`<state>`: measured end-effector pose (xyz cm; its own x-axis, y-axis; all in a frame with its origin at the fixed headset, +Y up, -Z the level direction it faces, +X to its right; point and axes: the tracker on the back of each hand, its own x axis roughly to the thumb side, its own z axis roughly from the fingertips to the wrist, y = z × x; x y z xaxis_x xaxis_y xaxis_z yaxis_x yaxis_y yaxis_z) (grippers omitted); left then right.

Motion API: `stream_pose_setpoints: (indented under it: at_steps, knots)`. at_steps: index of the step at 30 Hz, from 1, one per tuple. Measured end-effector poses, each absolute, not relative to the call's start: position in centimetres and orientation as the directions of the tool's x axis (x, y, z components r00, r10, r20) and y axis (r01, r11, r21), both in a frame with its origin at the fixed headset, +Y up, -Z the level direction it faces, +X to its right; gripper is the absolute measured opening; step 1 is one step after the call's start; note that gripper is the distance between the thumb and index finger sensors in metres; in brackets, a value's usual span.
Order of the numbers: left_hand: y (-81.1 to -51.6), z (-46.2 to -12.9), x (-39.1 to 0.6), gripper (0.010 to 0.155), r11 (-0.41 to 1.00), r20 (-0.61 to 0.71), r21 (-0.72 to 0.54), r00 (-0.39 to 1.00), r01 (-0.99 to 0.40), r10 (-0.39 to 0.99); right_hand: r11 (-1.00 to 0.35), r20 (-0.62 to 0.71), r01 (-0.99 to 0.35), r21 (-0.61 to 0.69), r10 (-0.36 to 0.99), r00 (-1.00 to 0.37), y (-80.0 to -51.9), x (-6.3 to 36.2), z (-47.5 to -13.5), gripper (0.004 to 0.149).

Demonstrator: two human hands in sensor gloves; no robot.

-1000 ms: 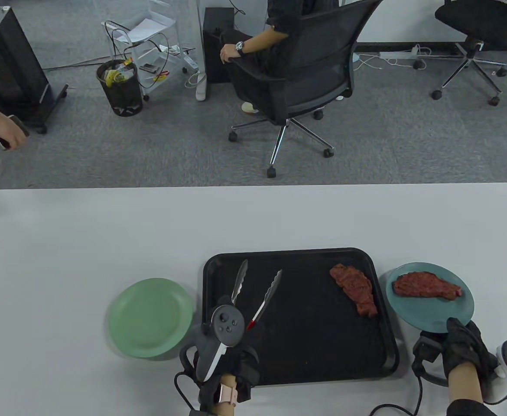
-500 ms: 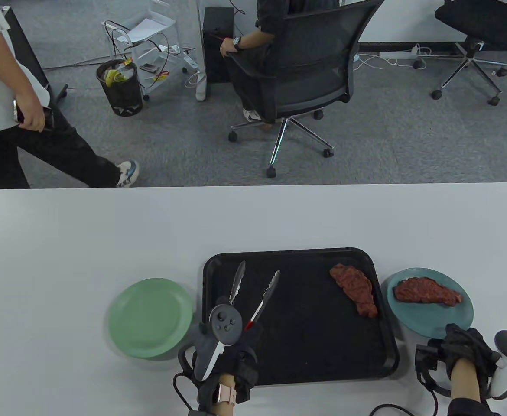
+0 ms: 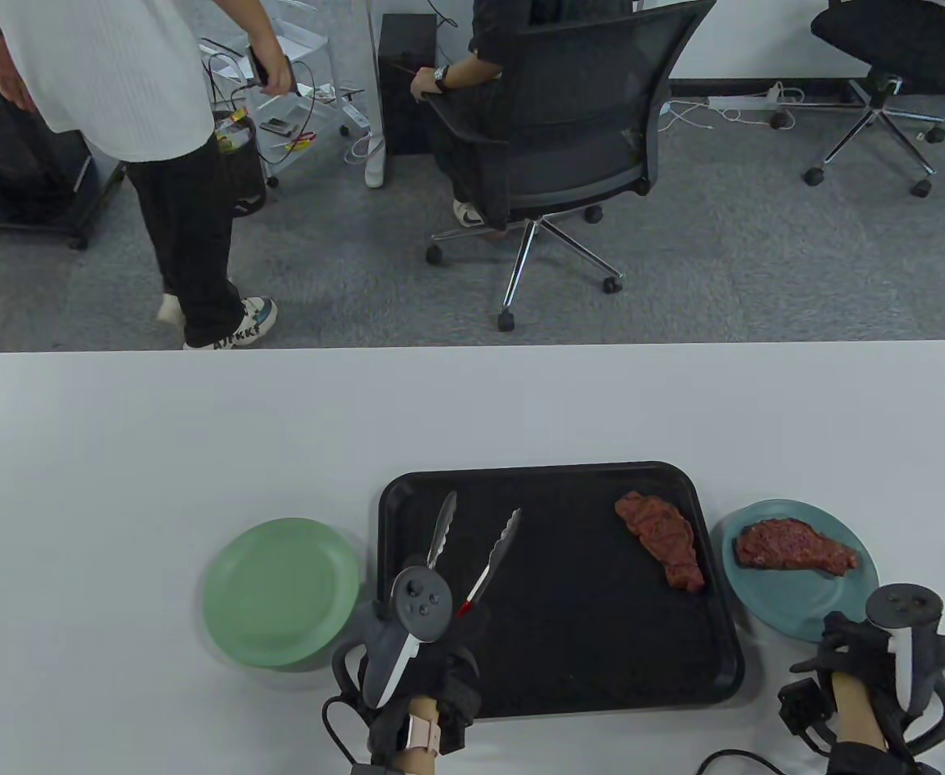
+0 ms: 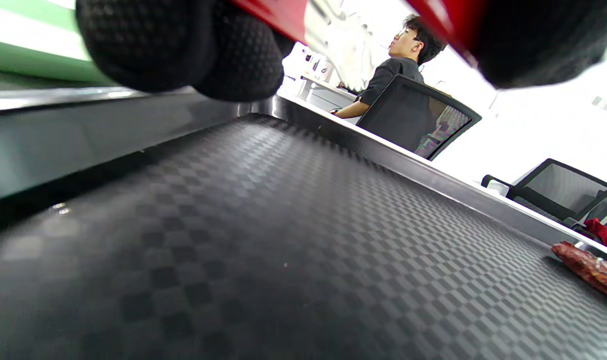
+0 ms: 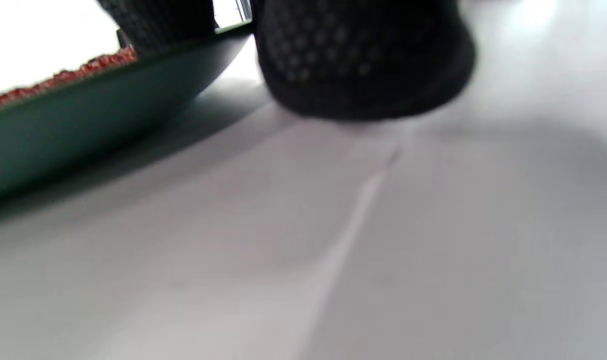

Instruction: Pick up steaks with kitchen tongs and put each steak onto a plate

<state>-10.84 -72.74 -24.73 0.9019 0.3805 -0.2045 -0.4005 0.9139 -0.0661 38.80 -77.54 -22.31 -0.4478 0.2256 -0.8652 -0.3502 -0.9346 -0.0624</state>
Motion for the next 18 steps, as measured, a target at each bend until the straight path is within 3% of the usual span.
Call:
stream_pose_setpoints:
  at_steps: [5, 7, 9, 13, 18]
  knots:
    - [-72.8, -24.7, -10.8, 0.1, 0.915, -0.207, -0.071, 0.904, -0.396, 0.375, -0.974, -0.842, -0.228, -0.011, 0.133, -0.523, -76.7, 37.9, -22.3, 0.058]
    - [-72.8, -24.7, -10.8, 0.1, 0.915, -0.207, -0.072, 0.903, -0.398, 0.376, -0.997, -0.799, -0.074, -0.036, 0.073, -0.597, -75.4, 37.1, -22.3, 0.059]
    - [-72.8, -24.7, -10.9, 0.1, 0.914, -0.209, -0.071, 0.902, -0.399, 0.377, -0.997, -0.748, -0.024, -0.079, 0.075, -0.659, -74.2, 36.2, -22.4, 0.061]
    - [-72.9, -24.7, -10.8, 0.1, 0.912, -0.209, -0.069, 0.899, -0.405, 0.384, -0.926, -0.49, -0.23, -0.301, 0.356, -0.796, -71.8, 32.5, -22.8, 0.063]
    - [-72.9, -24.7, -10.4, 0.1, 0.901, -0.202, -0.065, 0.89, -0.428, 0.408, -0.852, -0.182, -0.421, -0.312, 0.489, -0.853, -69.5, 27.4, -23.1, 0.069]
